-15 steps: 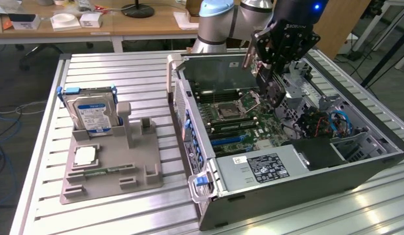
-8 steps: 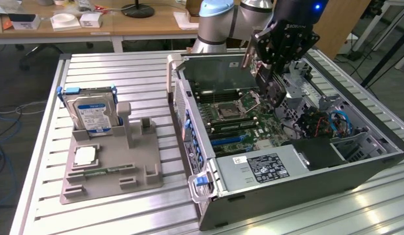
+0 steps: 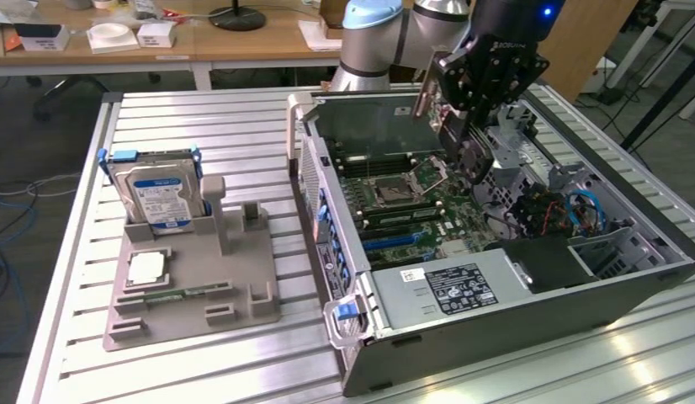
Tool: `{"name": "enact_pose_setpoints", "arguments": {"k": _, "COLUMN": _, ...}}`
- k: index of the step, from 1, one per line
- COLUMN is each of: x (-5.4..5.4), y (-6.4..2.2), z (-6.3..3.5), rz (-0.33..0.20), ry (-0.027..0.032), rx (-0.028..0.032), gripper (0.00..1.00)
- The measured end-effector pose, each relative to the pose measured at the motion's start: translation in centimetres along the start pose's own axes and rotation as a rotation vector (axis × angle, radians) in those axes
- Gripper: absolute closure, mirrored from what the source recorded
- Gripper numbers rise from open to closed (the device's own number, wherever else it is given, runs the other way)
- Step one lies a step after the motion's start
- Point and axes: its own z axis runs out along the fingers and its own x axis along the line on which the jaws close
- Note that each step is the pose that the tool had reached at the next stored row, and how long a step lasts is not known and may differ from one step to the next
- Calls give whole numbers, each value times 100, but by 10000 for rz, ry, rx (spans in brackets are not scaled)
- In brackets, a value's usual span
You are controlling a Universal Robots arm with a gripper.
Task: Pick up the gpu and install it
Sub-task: 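Insert the gpu into the slot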
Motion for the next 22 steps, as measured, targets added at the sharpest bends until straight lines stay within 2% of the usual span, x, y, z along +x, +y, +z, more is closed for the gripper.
{"name": "enact_pose_setpoints", "arguments": {"k": 22, "x": 0, "y": 0, "z": 0, "rz": -799, "ry": 18, "rx": -19, "gripper": 74}}
